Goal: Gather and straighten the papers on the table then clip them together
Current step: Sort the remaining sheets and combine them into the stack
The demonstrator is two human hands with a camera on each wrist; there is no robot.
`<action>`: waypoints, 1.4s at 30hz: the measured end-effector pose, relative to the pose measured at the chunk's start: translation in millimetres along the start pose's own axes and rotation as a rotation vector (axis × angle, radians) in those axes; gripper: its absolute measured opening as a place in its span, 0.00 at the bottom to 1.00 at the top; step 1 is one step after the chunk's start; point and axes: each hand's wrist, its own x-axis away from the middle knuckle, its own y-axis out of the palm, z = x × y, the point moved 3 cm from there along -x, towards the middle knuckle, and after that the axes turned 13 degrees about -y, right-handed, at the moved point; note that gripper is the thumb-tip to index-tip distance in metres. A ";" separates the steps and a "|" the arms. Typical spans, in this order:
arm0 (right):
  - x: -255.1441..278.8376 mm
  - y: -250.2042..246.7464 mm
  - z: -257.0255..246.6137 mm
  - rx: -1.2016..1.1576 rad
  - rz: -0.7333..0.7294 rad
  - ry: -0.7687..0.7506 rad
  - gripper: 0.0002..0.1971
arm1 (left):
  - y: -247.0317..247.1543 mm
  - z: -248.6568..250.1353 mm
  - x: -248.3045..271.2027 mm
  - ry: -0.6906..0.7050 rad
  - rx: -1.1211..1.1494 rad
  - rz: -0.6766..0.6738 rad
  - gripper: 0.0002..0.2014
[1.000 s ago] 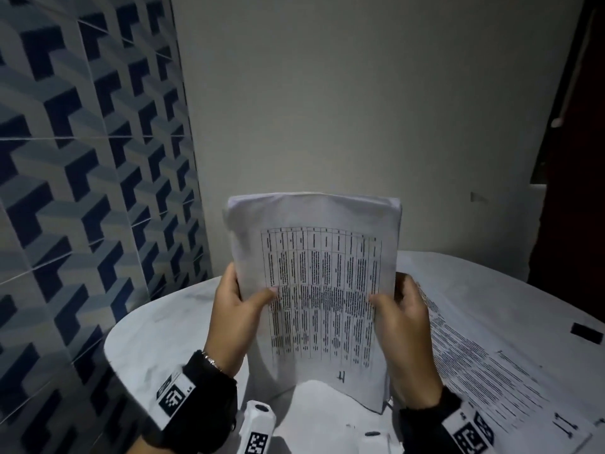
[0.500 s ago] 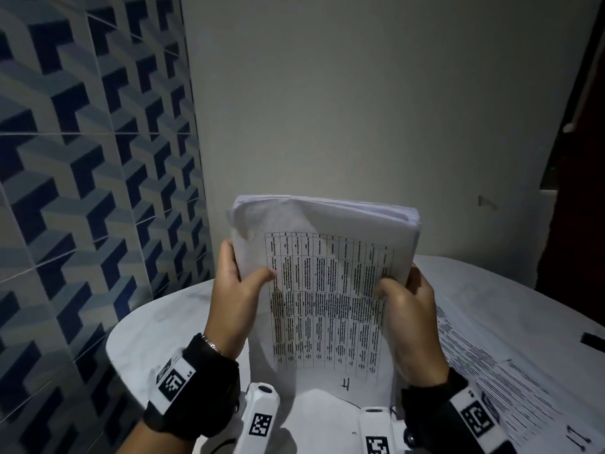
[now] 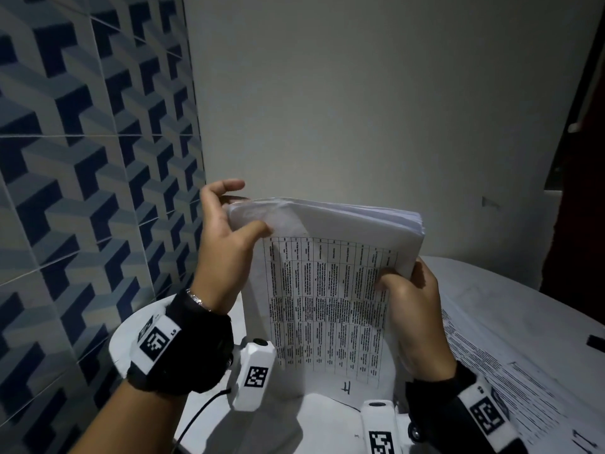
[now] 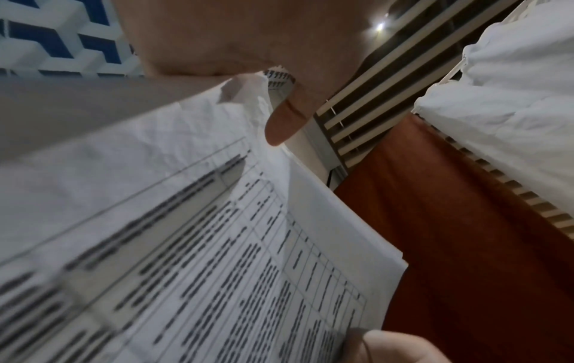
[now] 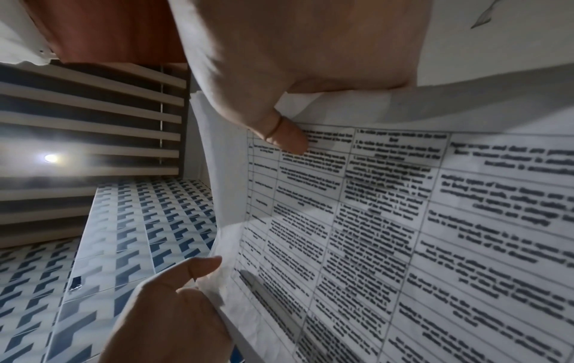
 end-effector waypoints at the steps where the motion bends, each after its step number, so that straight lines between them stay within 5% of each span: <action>1: -0.5 -0.9 0.7 -0.002 0.002 0.003 0.14 | -0.4 0.8 -1.3 -0.021 0.026 -0.016 0.31; 6: -4.2 -6.7 5.1 0.002 0.019 0.010 0.12 | -9.9 -8.9 -5.9 -0.183 0.227 -0.081 0.37; 11: -3.8 -4.0 1.7 0.042 -0.016 0.033 0.17 | -2.6 -25.1 -0.3 -0.274 0.108 -0.159 0.20; 13: -5.1 -5.0 0.9 0.054 -0.011 0.029 0.15 | -2.0 -24.1 0.2 -0.215 0.086 -0.094 0.24; 17: -5.6 -6.9 -1.0 0.059 -0.020 0.021 0.18 | 0.1 -6.5 3.6 0.128 -0.193 0.004 0.40; 20: -6.4 -7.5 1.0 0.055 -0.002 0.024 0.18 | 6.4 -0.3 10.0 0.280 -0.487 0.018 0.32; 34: -9.1 -12.0 5.7 0.054 0.021 -0.011 0.13 | 10.6 -4.0 16.3 0.338 -0.567 -0.026 0.35; 38: -8.7 -13.3 7.8 0.047 0.044 -0.011 0.17 | -0.8 -17.8 10.5 0.139 -0.249 0.000 0.54; 42: -8.8 -12.0 6.1 0.011 0.002 -0.012 0.19 | -13.6 -59.3 6.1 -0.276 0.014 -0.133 0.37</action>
